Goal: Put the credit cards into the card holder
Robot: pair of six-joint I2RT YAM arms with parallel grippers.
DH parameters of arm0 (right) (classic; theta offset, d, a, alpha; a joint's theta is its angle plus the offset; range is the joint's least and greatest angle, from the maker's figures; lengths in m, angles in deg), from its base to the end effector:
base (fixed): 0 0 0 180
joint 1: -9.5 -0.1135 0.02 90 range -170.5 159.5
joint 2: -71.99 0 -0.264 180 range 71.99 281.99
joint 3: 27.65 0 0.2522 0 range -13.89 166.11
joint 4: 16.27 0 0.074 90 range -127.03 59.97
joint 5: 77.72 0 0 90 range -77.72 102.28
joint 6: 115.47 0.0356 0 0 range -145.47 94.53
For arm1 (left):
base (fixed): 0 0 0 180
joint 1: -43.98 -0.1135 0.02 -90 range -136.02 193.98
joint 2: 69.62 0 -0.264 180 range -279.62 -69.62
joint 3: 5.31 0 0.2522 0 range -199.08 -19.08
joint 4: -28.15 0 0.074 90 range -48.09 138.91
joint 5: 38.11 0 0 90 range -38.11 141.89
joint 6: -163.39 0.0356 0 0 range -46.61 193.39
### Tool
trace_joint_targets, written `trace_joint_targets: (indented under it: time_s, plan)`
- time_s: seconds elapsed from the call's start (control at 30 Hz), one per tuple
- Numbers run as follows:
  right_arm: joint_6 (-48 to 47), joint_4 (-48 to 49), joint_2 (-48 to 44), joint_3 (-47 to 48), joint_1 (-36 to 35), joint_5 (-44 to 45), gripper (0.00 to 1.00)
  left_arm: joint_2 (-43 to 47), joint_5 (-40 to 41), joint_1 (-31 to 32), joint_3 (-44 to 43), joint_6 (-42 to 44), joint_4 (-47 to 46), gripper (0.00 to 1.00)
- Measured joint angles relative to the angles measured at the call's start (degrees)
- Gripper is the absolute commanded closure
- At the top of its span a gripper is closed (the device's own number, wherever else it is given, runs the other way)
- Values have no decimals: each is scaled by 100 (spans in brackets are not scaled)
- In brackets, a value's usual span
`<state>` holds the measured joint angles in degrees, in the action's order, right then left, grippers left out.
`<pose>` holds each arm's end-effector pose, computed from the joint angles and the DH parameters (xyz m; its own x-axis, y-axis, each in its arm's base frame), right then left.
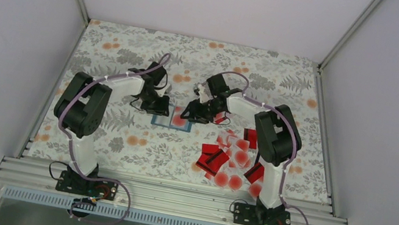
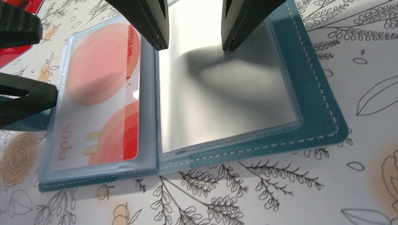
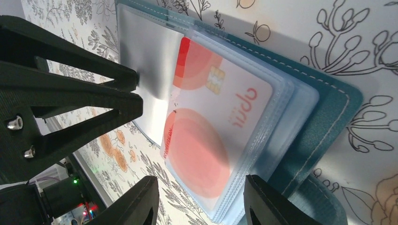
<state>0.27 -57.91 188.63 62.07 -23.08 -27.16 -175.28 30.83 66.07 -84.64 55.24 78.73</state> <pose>0.3252 0.2346 0.1408 -0.9721 -0.2232 -0.0725 -0.2102 0.6912 0.6914 0.3117 -0.1403 0.1514 -0.9904 0.0882 -0.1062 0.1240 0.9067 -0.4031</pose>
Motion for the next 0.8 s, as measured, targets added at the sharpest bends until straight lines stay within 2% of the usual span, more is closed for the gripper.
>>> trace_joint_targets:
  time_s: [0.43,0.8]
  plan:
    - [-31,-26,0,162,13,-68,54,-389,-111,101,-435,13,57,83]
    - [-48,-26,0,184,33,-107,55,-658,-219,212,-695,15,98,88]
